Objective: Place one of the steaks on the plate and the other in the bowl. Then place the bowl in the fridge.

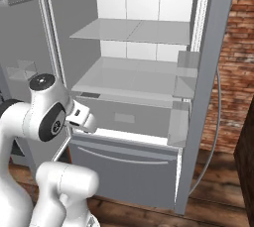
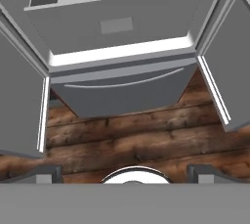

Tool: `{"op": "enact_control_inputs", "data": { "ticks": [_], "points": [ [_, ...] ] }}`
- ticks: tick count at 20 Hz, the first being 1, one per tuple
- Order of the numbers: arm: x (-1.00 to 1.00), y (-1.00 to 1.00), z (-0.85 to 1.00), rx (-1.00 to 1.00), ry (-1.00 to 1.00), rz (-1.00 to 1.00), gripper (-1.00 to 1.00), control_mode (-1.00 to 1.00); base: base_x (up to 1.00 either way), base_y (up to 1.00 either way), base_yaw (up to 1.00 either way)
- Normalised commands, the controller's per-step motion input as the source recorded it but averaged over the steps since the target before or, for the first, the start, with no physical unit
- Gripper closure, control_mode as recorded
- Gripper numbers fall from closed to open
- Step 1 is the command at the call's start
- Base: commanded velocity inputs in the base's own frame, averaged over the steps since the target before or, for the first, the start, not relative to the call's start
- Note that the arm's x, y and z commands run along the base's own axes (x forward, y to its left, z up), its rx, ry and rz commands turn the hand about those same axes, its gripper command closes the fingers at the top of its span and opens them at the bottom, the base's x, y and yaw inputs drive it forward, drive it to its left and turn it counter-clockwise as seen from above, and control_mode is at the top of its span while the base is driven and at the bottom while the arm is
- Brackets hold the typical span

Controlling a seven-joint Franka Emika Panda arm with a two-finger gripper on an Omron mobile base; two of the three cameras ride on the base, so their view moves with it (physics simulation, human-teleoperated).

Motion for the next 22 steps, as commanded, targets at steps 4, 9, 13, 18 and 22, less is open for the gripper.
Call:
{"op": "enact_control_inputs", "data": {
  "ticks": [4,9,13,18,22],
  "points": [
    [-0.11,0.00,0.00,0.00,0.00,0.00,-1.00,-1.00,0.00,0.00,0.00],
    [-0.20,0.01,0.00,0.00,0.00,0.00,-1.00,-1.00,0.00,0.00,0.00],
    [0.00,0.00,0.00,0.00,0.00,0.00,-1.00,1.00,-0.68,0.00,0.00],
    [0.00,0.00,0.00,0.00,0.00,0.00,-1.00,1.00,-0.87,0.38,0.00],
    [0.00,0.00,0.00,0.00,0.00,0.00,-1.00,1.00,-0.64,0.89,0.00]
  ]
}}
